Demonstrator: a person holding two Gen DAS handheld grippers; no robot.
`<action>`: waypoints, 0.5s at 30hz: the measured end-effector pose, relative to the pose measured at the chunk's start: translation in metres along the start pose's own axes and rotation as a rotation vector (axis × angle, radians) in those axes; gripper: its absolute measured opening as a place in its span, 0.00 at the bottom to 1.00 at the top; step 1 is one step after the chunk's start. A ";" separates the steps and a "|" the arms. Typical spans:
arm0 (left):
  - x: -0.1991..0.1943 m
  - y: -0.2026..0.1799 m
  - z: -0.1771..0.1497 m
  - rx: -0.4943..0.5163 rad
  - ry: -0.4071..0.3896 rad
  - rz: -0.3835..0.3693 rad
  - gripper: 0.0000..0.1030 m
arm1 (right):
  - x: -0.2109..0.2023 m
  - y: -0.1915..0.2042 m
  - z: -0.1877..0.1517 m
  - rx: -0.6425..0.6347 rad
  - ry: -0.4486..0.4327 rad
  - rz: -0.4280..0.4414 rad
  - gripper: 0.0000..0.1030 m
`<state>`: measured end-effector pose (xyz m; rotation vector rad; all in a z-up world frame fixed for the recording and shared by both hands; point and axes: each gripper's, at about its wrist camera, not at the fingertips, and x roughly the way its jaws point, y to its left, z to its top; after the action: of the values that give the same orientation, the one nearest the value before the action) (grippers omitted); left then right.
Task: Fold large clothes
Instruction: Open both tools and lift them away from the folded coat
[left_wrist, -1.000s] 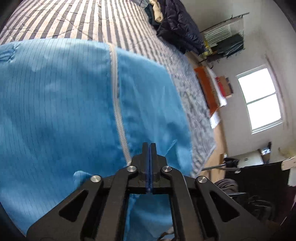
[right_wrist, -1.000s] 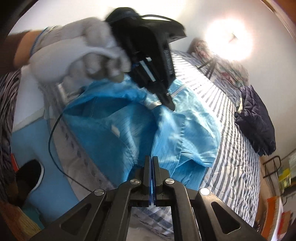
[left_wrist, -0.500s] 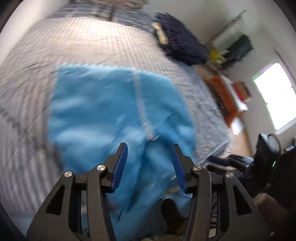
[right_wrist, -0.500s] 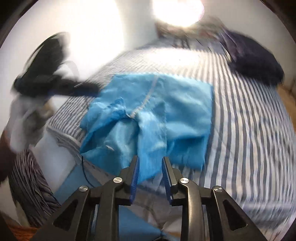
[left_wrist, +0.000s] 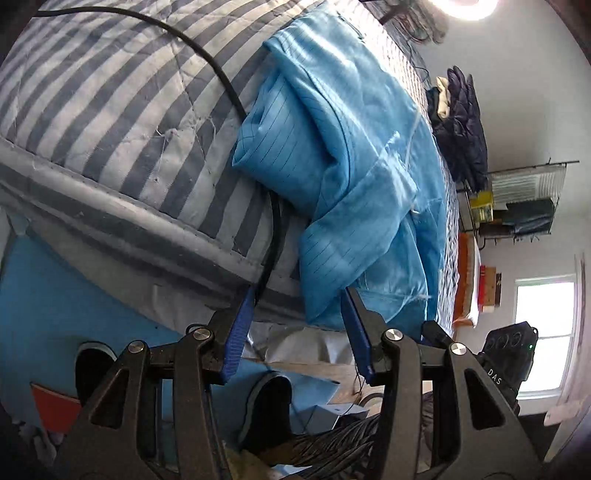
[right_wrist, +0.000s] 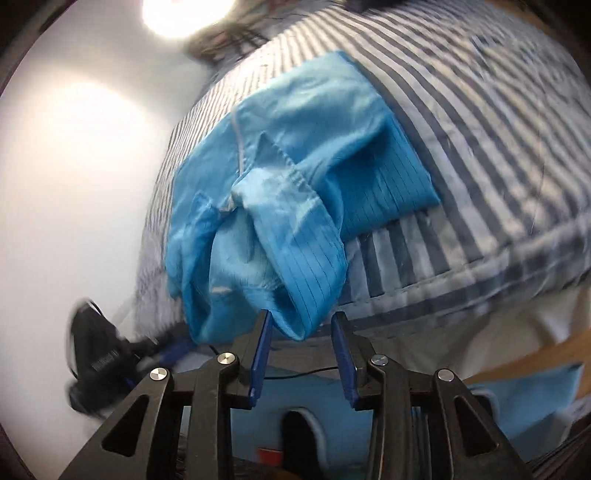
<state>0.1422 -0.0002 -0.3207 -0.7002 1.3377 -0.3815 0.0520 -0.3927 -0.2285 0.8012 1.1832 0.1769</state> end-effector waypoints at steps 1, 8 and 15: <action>0.001 0.000 0.001 -0.003 0.003 0.003 0.48 | 0.000 -0.002 0.001 0.017 -0.002 0.007 0.34; 0.009 -0.015 -0.001 0.038 -0.020 0.075 0.31 | 0.005 -0.014 0.010 0.107 0.030 0.039 0.32; -0.002 -0.028 0.001 0.085 -0.074 0.054 0.00 | 0.004 0.001 0.018 -0.032 0.047 0.038 0.02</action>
<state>0.1462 -0.0198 -0.3006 -0.6011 1.2601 -0.3636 0.0695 -0.3981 -0.2288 0.7954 1.2068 0.2462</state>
